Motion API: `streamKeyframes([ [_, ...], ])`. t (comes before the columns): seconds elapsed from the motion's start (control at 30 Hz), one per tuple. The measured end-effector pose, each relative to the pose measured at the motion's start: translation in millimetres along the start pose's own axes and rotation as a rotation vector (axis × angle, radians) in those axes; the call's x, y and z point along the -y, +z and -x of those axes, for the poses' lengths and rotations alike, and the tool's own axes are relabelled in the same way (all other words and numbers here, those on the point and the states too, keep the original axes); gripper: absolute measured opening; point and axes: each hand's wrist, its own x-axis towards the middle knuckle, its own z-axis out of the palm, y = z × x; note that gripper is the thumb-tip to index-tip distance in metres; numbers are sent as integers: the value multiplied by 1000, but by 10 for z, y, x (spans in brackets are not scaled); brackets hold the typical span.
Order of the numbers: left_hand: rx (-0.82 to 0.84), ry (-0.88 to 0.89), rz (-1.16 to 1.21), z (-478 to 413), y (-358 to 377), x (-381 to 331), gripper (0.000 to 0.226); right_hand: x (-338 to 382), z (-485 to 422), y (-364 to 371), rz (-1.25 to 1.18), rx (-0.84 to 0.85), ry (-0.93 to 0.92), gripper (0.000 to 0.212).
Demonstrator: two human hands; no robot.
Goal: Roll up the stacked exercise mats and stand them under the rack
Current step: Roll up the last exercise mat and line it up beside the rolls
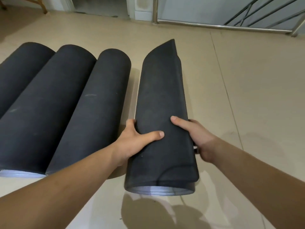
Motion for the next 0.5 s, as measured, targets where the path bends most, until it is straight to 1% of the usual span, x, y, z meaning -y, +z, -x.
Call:
streamKeyframes([
  [0.03,47,0,26,15,-10,-23,111,108,72,-23,82,-28,-44,88],
  [0.07,63,31,-17,16,2,-60,102,199,133,-50,140,-52,-60,90],
  [0.1,43,91,-135,13,23,-114,95,246,160,-66,189,-65,-65,94],
  [0.17,-76,253,-466,29,81,-267,97,261,173,18,294,-101,-90,102],
  [0.2,-128,320,-590,74,115,-359,93,252,171,90,365,-143,-111,104],
  [0.23,-156,344,-661,102,116,-423,82,252,137,165,423,-177,-138,101],
  [0.27,-161,324,-663,121,74,-458,67,263,88,227,451,-179,-176,91],
  [0.3,-154,272,-587,134,12,-445,56,296,68,277,446,-161,-202,75],
  [0.33,-144,206,-486,151,-49,-412,54,328,52,295,398,-142,-201,59],
  [0.37,-125,166,-430,160,-103,-352,62,338,31,291,326,-134,-180,50],
  [0.4,-111,165,-423,154,-144,-280,73,303,-28,261,267,-133,-140,50],
  [0.43,-113,173,-457,137,-156,-220,85,245,-87,222,218,-122,-77,60],
  [0.5,-124,172,-542,114,-98,-167,102,115,-154,141,144,-64,70,100],
])
